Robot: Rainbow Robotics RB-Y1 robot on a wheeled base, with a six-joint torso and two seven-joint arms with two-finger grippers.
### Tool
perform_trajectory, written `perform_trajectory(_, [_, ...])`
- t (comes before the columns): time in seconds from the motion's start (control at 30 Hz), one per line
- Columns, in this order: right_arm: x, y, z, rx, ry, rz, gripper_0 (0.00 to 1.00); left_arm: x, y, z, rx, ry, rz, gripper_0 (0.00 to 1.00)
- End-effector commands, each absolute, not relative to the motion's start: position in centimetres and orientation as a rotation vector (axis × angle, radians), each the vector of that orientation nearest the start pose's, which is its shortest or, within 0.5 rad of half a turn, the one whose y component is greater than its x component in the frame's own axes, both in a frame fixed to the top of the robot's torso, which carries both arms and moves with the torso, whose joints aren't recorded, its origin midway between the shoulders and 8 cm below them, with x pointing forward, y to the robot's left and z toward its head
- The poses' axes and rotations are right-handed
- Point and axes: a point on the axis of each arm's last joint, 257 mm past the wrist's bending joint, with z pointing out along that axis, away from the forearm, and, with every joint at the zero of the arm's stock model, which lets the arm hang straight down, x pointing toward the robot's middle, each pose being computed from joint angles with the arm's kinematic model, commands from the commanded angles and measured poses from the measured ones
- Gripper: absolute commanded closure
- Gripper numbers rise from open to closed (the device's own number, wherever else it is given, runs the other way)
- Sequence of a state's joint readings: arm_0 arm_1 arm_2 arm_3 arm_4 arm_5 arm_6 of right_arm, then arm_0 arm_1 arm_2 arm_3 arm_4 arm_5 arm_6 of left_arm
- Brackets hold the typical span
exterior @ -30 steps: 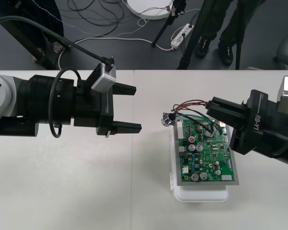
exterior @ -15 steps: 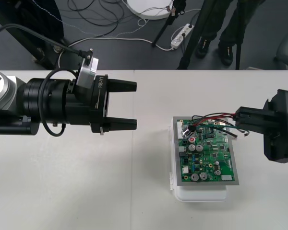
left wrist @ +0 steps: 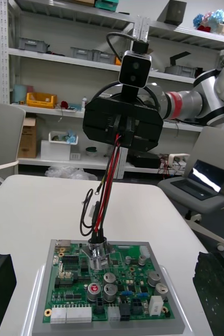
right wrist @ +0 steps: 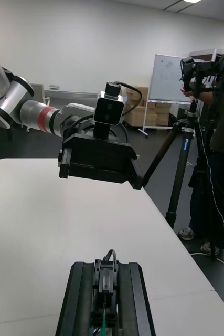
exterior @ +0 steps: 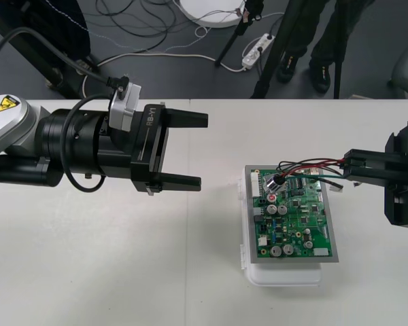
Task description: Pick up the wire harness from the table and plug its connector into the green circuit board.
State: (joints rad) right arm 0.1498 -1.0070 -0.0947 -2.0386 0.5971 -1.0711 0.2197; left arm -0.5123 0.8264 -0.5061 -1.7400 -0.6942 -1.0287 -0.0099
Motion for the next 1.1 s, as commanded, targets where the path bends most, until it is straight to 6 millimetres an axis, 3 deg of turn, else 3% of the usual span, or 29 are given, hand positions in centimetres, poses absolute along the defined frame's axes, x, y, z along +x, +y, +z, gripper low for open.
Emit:
perform_trajectory(0.03, [29.8, -15.6, -1.5, -1.219, 0.930, 0.751, 1.00, 34.6, 1.3, -3.8, 1.356, 1.039, -1.133, 0.00])
perform_trajectory(0.37, [29.2, -14.7, -0.7, -1.169, 0.843, 0.809, 1.00, 35.0, 1.6, -3.9, 1.351, 1.045, -1.116, 0.00])
perform_trajectory(0.63, [28.7, -12.7, -0.4, -1.121, 0.781, 0.870, 1.00, 35.8, 1.3, -4.3, 1.323, 1.071, -1.095, 0.00])
perform_trajectory(1.1, [28.4, -9.4, -1.8, -1.100, 0.770, 0.935, 1.00, 35.6, 0.6, -3.7, 1.303, 1.060, -1.094, 0.00])
